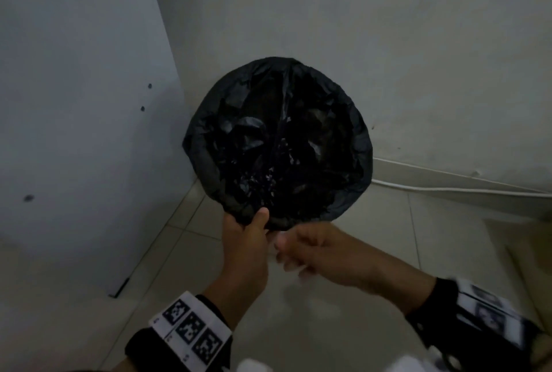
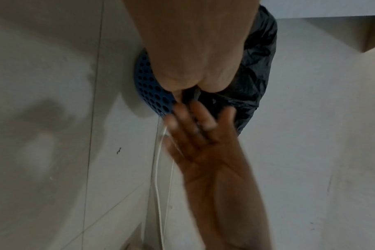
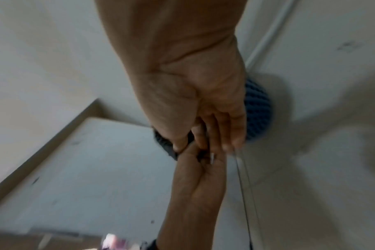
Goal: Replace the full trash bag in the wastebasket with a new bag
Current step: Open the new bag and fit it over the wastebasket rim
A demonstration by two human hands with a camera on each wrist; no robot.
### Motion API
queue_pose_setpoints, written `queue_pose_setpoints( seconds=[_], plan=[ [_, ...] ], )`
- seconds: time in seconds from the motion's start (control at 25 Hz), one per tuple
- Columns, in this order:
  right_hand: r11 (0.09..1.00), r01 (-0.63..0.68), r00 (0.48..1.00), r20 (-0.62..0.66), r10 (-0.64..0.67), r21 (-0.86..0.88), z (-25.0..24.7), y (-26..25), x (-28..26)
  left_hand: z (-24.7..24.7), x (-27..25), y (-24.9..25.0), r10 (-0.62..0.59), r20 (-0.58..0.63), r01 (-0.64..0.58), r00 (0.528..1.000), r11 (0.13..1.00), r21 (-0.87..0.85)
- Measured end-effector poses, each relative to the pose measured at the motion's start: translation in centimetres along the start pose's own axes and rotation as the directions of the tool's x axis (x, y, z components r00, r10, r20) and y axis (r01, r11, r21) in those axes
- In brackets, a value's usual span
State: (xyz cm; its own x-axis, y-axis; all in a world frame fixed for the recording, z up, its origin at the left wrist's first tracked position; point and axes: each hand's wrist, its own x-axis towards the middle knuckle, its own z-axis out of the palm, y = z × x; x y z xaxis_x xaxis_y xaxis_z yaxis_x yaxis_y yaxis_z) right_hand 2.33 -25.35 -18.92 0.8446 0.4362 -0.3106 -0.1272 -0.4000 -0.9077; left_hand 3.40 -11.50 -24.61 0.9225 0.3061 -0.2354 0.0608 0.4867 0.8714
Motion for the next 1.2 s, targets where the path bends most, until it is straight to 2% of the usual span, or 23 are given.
queue_pose_setpoints(
  seconds=[0.04,0.08,0.12,0.16,0.2,0.24,0.28,0.32,0.36,0.44,0.48,0.52,0.56,0.64,0.68,0.72,0.76,0.84,0.92,0.96,1.08,1.2],
  plan=[
    [0.961,0.155,0.981,-0.076,-0.176,-0.23,-1.1,-0.7,0.0,-0.3,0.2,0.3,0.009,0.016,-0.009,1.0,1.0,0.005],
    [0.858,0.239,0.932,-0.139,-0.334,-0.455,-2.3,-1.2,0.5,-0.5,0.3,0.5,0.017,0.029,-0.018,0.999,1.0,0.015],
    [0.721,0.207,0.91,-0.14,-0.39,-0.662,-3.6,-1.4,1.4,-0.8,0.3,0.6,0.026,0.035,-0.027,0.999,0.999,0.029],
    [0.573,0.116,0.943,-0.092,-0.32,-0.811,-4.7,-1.2,2.6,-0.9,0.2,0.6,0.036,0.04,-0.037,0.999,0.998,0.042],
    [0.444,0.018,0.991,-0.044,-0.128,-0.896,-5.6,-0.6,3.6,-1.0,0.0,0.6,0.042,0.048,-0.044,0.998,0.997,0.058],
    [0.343,-0.035,0.995,-0.001,0.101,-0.939,-6.0,0.4,4.5,-1.1,-0.2,0.5,0.046,0.062,-0.051,0.997,0.996,0.075],
    [0.299,-0.05,0.957,0.04,0.288,-0.953,-6.1,1.3,5.1,-1.4,-0.4,0.4,0.051,0.075,-0.058,0.996,0.994,0.089],
    [0.281,-0.041,0.917,0.076,0.393,-0.959,-6.0,1.7,5.5,-1.5,-0.6,0.4,0.06,0.089,-0.069,0.994,0.992,0.104],
    [0.267,-0.023,0.9,0.096,0.425,-0.963,-5.8,1.9,5.7,-1.7,-0.8,0.4,0.068,0.11,-0.081,0.992,0.989,0.121],
    [0.241,-0.011,0.942,0.071,0.327,-0.971,-5.9,1.7,6.3,-1.9,-1.0,0.5,0.091,0.161,-0.115,0.983,0.982,0.148],
    [0.204,-0.033,0.962,0.025,0.273,-0.978,-6.2,1.5,6.7,-2.0,-0.9,0.7,0.096,0.178,-0.125,0.979,0.98,0.156],
    [0.151,-0.066,0.962,-0.023,0.273,-0.986,-6.5,1.3,7.2,-2.2,-0.8,0.8,0.095,0.186,-0.126,0.978,0.979,0.158],
    [0.092,-0.106,0.941,-0.07,0.331,-0.99,-7.0,1.3,7.8,-2.3,-0.6,0.9,0.093,0.185,-0.122,0.978,0.98,0.156],
    [-0.01,-0.151,0.857,-0.136,0.496,-0.988,-7.8,1.8,9.1,-2.6,-0.6,1.0,0.089,0.178,-0.119,0.98,0.979,0.163],
    [-0.021,-0.151,0.828,-0.138,0.544,-0.988,-8.1,2.1,9.5,-2.6,-0.8,1.1,0.087,0.184,-0.12,0.979,0.977,0.177],
    [0.001,-0.133,0.832,-0.112,0.543,-0.991,-8.1,2.0,9.8,-2.7,-0.8,1.1,0.085,0.198,-0.123,0.977,0.974,0.19],
    [0.063,-0.108,0.867,-0.063,0.494,-0.992,-7.9,1.7,10.1,-2.8,-0.9,1.2,0.078,0.212,-0.121,0.974,0.973,0.196],
    [0.246,-0.055,0.965,0.011,0.26,-0.968,-7.3,-0.2,10.4,-3.3,-0.7,1.3,0.062,0.229,-0.108,0.971,0.974,0.197],
    [0.338,-0.053,0.996,-0.024,0.09,-0.94,-7.4,-2.3,11.5,-3.9,-0.4,1.4,0.051,0.237,-0.101,0.97,0.974,0.205],
    [0.374,-0.07,0.997,-0.052,0.06,-0.925,-7.6,-3.0,12.4,-4.2,-0.4,1.4,0.043,0.241,-0.096,0.97,0.973,0.21],
    [0.456,-0.118,0.993,-0.094,0.075,-0.882,-8.5,-3.3,15.3,-4.6,-0.6,1.6,0.028,0.244,-0.084,0.969,0.972,0.22],
    [0.478,-0.156,0.987,-0.119,0.107,-0.864,-9.4,-2.5,17.0,-5.0,-0.5,1.8,0.023,0.244,-0.079,0.969,0.972,0.22]
  ],
)
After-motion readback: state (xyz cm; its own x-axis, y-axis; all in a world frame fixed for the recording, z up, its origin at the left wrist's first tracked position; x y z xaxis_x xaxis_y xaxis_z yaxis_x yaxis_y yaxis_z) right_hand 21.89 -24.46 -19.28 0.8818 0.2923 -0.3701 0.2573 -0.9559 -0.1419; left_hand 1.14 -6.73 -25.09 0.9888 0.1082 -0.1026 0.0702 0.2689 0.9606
